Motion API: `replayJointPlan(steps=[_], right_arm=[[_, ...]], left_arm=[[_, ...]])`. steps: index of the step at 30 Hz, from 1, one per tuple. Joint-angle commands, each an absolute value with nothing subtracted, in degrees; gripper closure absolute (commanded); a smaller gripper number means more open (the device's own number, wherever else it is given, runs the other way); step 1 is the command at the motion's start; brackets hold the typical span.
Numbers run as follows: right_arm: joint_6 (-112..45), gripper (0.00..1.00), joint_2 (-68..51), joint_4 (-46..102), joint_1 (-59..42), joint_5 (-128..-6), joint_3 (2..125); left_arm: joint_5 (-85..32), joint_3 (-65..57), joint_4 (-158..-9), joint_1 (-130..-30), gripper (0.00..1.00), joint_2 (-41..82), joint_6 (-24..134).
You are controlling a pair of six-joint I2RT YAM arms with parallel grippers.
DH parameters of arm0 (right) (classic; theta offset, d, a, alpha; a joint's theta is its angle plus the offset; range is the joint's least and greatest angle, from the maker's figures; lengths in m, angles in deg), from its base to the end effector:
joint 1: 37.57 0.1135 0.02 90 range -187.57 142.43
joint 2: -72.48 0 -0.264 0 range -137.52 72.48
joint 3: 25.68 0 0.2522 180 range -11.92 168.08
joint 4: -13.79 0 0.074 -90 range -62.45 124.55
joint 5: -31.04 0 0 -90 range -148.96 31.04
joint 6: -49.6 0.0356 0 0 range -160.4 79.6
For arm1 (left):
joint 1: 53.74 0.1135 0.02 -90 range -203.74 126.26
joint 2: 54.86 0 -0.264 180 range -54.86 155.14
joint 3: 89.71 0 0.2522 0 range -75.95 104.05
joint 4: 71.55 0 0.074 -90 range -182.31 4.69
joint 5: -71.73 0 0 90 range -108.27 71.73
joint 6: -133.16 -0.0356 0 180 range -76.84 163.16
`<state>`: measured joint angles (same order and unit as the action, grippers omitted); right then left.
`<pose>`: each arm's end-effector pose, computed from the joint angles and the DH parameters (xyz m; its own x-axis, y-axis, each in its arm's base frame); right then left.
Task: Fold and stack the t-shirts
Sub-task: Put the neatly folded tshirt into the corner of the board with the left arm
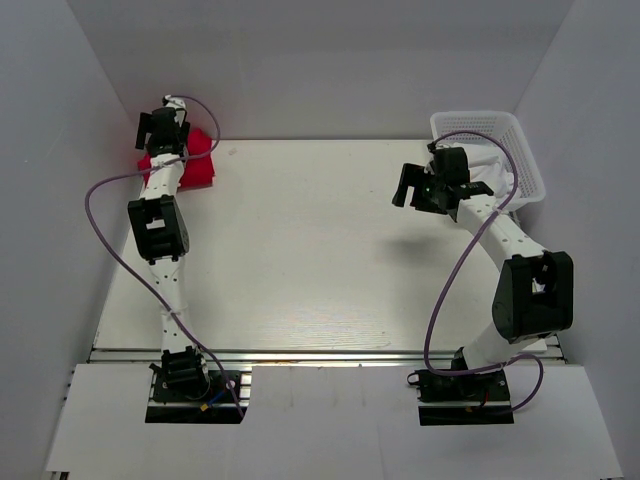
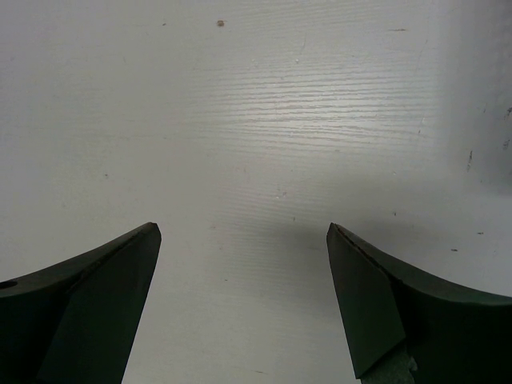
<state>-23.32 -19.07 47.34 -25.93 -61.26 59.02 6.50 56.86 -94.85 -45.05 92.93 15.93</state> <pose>0.3533 0.0742 0.2763 -0.6748 0.1606 -0.7203 -0.0349 0.9680 0.2485 0.5832 0.1042 0.2047 -0.6000 0.3286 -0.7294 -0.2693 0.7756 0.5709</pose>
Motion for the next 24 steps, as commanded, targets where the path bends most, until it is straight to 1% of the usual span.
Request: replayJointPlan(steps=[1,4,6,7,9,10,12,13,15,18,19,20,21,22,23,24], right_arm=[[-24.0,0.10,-15.6,45.7,-25.9,-61.9,59.1],[-23.9,0.10,-13.5,44.5,-26.1,-62.2,57.1],[-23.8,0.10,-12.7,43.5,-26.1,-62.5,55.2],[-23.5,0.10,-11.3,42.9,-26.1,-62.6,54.5],[-22.7,0.10,-10.3,41.7,-26.0,-63.5,53.1],[-22.6,0.10,-9.5,40.2,-26.0,-64.5,51.9],[-22.0,0.10,-8.4,39.2,-26.2,-66.5,51.0],[-21.9,0.10,-8.1,38.5,-26.1,-67.2,49.0],[-21.3,0.10,-6.0,36.8,-26.1,-68.4,47.7],[-21.1,0.10,-2.5,35.1,-26.0,-68.6,43.0],[-21.1,0.10,-1.7,34.8,-26.1,-68.1,42.1],[-20.8,0.10,0.6,34.5,-26.0,-67.8,39.3],[-20.9,0.10,2.5,33.4,-26.1,-67.5,38.2],[-21.0,0.10,4.8,33.1,-26.0,-67.3,37.3],[-20.6,0.10,6.1,32.4,-25.9,-67.5,33.6],[-20.4,0.10,8.4,30.5,-26.0,-67.7,32.4]], left_arm=[[7.5,58.1,-93.2,-46.6,0.00,87.2,16.3],[4.6,58.1,-97.3,-46.6,0.00,84.5,21.4],[-0.7,58.1,-101.7,-46.6,0.00,81.0,26.6],[-5.7,57.5,-103.1,-47.1,0.00,79.6,28.2],[-9.7,53.9,-105.4,-47.2,0.00,74.7,33.5],[-14.8,50.7,-105.4,-47.9,0.00,73.1,35.2],[-19.7,47.5,-106.0,-49.7,0.00,70.0,40.2],[-24.6,44.7,-106.0,-50.5,0.00,68.5,41.3],[-26.7,41.0,-106.0,-54.3,0.00,64.2,45.5],[-26.8,29.9,-103.2,-61.8,0.00,56.9,48.8],[-24.8,23.2,-102.2,-64.1,0.00,54.8,49.3],[-23.6,19.7,-100.6,-66.4,0.00,52.7,49.3],[-22.6,16.3,-100.1,-70.8,0.00,50.5,50.4],[-21.9,8.8,-99.4,-72.7,0.00,45.7,52.3],[-21.9,4.8,-97.2,-74.4,0.00,42.9,53.4],[-20.6,-3.6,-96.0,-77.3,0.00,39.9,56.6]])
